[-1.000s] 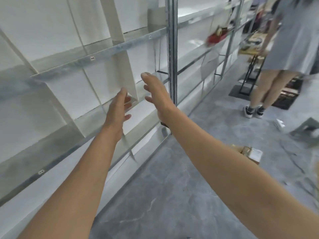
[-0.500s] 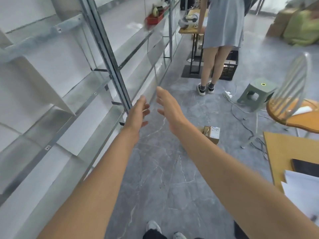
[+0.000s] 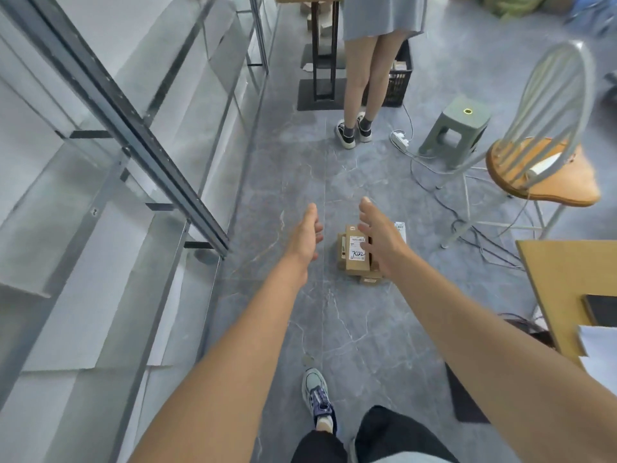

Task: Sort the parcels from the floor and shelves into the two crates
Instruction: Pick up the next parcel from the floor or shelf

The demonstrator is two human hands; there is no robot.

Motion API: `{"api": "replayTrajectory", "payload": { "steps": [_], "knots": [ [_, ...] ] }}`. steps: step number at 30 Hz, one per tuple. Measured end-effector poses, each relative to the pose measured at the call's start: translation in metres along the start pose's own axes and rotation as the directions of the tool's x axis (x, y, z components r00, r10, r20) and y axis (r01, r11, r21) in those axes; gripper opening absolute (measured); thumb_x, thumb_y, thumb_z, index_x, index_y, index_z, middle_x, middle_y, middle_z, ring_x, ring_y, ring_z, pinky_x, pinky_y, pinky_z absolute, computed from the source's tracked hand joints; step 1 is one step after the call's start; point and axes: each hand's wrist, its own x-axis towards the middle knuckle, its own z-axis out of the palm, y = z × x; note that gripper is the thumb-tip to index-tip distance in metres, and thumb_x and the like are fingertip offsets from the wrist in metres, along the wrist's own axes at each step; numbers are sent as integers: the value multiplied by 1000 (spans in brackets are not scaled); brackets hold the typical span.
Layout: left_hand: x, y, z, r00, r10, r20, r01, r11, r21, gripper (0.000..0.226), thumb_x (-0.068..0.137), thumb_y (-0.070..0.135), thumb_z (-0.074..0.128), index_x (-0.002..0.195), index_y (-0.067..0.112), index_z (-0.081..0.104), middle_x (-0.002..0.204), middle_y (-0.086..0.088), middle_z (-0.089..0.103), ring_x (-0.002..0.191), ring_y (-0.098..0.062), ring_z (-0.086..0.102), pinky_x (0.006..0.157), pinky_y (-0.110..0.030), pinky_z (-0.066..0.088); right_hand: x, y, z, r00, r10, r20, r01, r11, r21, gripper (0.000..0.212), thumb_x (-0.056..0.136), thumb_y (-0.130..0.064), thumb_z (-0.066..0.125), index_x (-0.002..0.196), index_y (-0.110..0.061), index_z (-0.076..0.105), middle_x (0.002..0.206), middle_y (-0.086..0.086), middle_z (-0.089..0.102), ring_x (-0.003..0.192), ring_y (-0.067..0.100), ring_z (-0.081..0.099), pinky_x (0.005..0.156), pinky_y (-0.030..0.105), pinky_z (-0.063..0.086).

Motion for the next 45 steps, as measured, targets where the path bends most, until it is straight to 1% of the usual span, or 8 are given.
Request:
{"api": "replayTrajectory", "payload": {
  "steps": [4, 8, 17, 25, 32, 38, 43, 45],
  "knots": [
    [52, -3, 0, 996, -83, 27, 81, 996, 40, 66, 106, 60, 24, 151, 15, 45, 151, -2, 51, 135, -19, 50, 105, -44, 37, 47, 15, -10, 987, 142, -70, -140, 990, 33, 89, 91, -80, 47, 161, -25, 39, 164, 2, 42, 148, 24, 44, 125, 51, 32],
    [101, -12, 13, 985, -158, 63, 153, 985, 75, 69, 105, 63, 22, 153, 18, 43, 151, -2, 50, 136, -20, 49, 111, -48, 35, 92, 28, -28, 964, 217, -151, -210, 976, 59, 37, 108, -58, 42, 121, -29, 59, 108, -10, 65, 99, 9, 63, 101, 36, 47],
    [232, -36, 62, 949, -310, 66, 296, 941, 167, 72, 104, 67, 21, 156, 20, 39, 156, -1, 46, 140, -18, 46, 120, -48, 30, 226, 72, -65, 931, 344, -123, -345, 939, 17, 70, 101, -70, 38, 156, -28, 47, 154, -7, 53, 143, 16, 47, 123, 48, 32],
    [349, -78, 109, 892, -451, 35, 434, 876, 211, 71, 104, 65, 22, 156, 19, 39, 157, -3, 45, 144, -20, 42, 120, -49, 30, 339, 113, -101, 884, 457, -100, -460, 888, 0, 90, 85, -83, 38, 159, -33, 44, 161, -7, 47, 149, 20, 41, 123, 51, 31],
    [450, -136, 135, 847, -529, 55, 501, 829, 249, 68, 105, 64, 19, 154, 21, 41, 157, -2, 45, 144, -19, 42, 119, -47, 30, 434, 179, -109, 837, 529, -142, -536, 844, -7, 85, 90, -79, 33, 156, -29, 48, 157, -4, 52, 146, 20, 45, 122, 48, 32],
    [536, -204, 150, 797, -600, 76, 565, 784, 257, 67, 105, 65, 21, 151, 25, 47, 155, -2, 48, 143, -19, 42, 115, -44, 30, 512, 254, -109, 802, 565, -195, -565, 823, 60, 59, 111, -57, 29, 155, -22, 49, 126, -14, 62, 115, 4, 49, 110, 32, 33],
    [592, -245, 156, 773, -627, 92, 594, 767, 243, 63, 107, 61, 18, 154, 25, 42, 156, 0, 46, 146, -18, 39, 113, -39, 29, 561, 298, -111, 766, 603, -222, -601, 795, 86, 62, 112, -57, 25, 156, -19, 46, 155, 1, 55, 130, 13, 52, 104, 32, 33],
    [610, -256, 158, 770, -632, 88, 602, 765, 231, 62, 108, 59, 18, 155, 25, 38, 158, 0, 43, 146, -19, 37, 114, -41, 29, 576, 310, -113, 747, 624, -231, -621, 778, 94, 58, 111, -59, 25, 150, -25, 53, 133, -9, 67, 115, 8, 59, 100, 30, 36]
  ]
}}
